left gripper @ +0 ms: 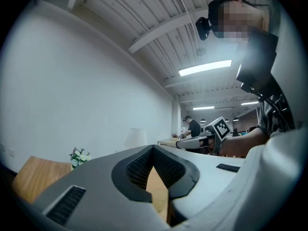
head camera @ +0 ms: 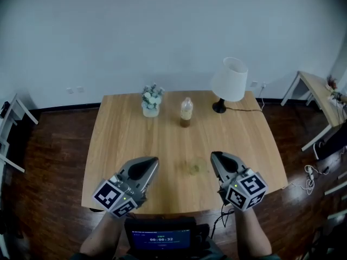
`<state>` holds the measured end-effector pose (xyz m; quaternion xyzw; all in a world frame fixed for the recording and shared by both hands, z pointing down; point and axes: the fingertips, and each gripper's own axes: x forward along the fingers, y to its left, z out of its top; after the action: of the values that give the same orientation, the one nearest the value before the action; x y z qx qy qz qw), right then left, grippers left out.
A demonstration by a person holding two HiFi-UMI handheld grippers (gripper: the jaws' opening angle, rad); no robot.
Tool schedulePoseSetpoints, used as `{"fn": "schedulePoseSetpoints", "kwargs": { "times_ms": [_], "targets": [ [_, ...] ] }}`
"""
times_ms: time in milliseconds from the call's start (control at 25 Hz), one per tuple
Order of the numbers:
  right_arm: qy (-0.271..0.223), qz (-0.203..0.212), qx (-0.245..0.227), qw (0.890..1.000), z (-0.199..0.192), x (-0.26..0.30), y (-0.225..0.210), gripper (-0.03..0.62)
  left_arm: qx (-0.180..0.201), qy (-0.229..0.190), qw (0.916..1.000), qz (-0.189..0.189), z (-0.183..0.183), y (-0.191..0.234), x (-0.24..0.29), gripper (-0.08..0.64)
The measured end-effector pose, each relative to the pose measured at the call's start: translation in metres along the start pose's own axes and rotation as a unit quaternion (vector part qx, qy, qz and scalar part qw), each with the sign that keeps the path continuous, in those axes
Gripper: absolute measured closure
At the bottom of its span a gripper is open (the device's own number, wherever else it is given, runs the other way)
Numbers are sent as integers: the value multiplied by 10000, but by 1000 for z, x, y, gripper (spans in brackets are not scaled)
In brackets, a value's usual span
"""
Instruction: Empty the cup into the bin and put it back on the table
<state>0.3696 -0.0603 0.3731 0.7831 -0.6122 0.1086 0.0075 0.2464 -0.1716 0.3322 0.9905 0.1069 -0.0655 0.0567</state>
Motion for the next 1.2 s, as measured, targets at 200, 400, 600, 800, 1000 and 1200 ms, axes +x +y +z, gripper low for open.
{"fn": "schedulePoseSetpoints", "kwargs": {
  "times_ms": [200, 400, 600, 800, 1000, 1200],
  "targets": [
    [-104, -187, 55, 9998, -5, -15, -7, 589, -17, -6, 9998, 214, -1, 6, -10, 560],
    [-59, -333, 79, 9994, -12, -16, -16, 591, 17, -17, 9994, 355, 2, 16, -14, 560],
    [-108, -308, 156, 9993, -11, -17, -16, 591, 14, -51, 9992, 400, 4, 20, -14, 560],
    [-88, -372, 161, 9991, -14, -18, -22, 591, -8, -28, 9991, 433, 0, 22, -12, 560],
    [-103, -426, 180, 9989, -13, -19, -26, 591, -84, -67, 9989, 456, 2, 26, -12, 560],
    [-73, -481, 203, 9986, -14, -19, -32, 591, -132, -79, 9985, 525, 1, 29, -13, 560]
  ]
}}
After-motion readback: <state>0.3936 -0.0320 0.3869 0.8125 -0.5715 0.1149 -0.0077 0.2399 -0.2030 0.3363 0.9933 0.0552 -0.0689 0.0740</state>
